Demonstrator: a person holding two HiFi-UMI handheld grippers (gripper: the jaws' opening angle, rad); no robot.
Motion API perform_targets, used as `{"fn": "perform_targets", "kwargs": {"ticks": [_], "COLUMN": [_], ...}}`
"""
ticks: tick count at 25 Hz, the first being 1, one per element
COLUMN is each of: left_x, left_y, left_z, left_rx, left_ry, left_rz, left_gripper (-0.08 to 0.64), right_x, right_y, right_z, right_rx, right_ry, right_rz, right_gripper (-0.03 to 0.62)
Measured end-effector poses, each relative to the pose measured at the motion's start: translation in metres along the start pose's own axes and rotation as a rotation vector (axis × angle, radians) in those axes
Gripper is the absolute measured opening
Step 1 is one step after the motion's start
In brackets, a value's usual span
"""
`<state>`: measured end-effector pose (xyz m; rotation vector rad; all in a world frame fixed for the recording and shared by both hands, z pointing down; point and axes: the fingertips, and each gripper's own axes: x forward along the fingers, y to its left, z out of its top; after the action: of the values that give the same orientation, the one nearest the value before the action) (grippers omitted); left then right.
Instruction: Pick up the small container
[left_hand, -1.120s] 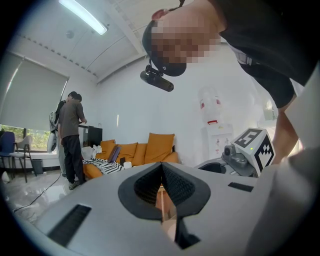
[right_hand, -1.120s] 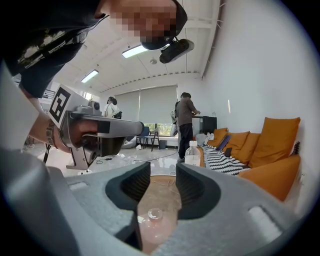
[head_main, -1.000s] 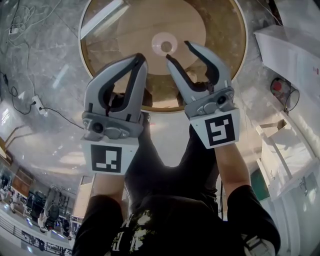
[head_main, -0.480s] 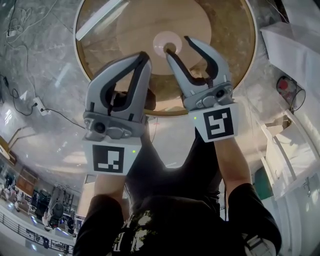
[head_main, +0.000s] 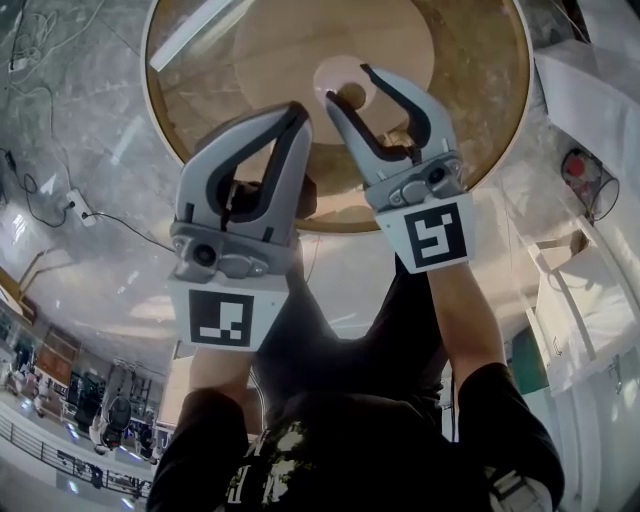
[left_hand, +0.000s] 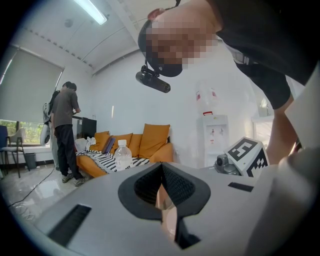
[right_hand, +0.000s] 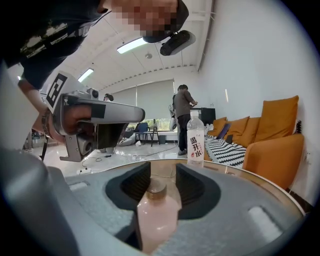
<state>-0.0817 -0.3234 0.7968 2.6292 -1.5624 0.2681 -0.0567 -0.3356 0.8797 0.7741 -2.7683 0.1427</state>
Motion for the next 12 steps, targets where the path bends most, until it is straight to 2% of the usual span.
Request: {"fn": "perform_targets", "kwargs": {"ticks": [4, 7, 12], "left_x": [-0.001, 0.002, 0.004], "left_y": [0.001, 0.0, -0.003], "left_z": [-0.003, -0.008, -0.014], "left_rx": [0.0, -0.006, -0.001], "left_ry": [0.006, 0.011, 0.012], "left_rz": [-0.001, -0.001, -0.002], "left_gripper": [0.014, 0.014, 0.014], "right_x": [0.001, 0.006, 0.013], "right_y": [0.008, 0.014, 0.011], "right_z": [0.003, -0.009, -0.025], "right_rx": [-0.002, -0.011, -0.011], "right_ry": [-0.016, 0.008, 0.025], "right_rz": [0.033, 0.063, 0.041], "right_gripper": [0.158, 0.167, 0.167]}}
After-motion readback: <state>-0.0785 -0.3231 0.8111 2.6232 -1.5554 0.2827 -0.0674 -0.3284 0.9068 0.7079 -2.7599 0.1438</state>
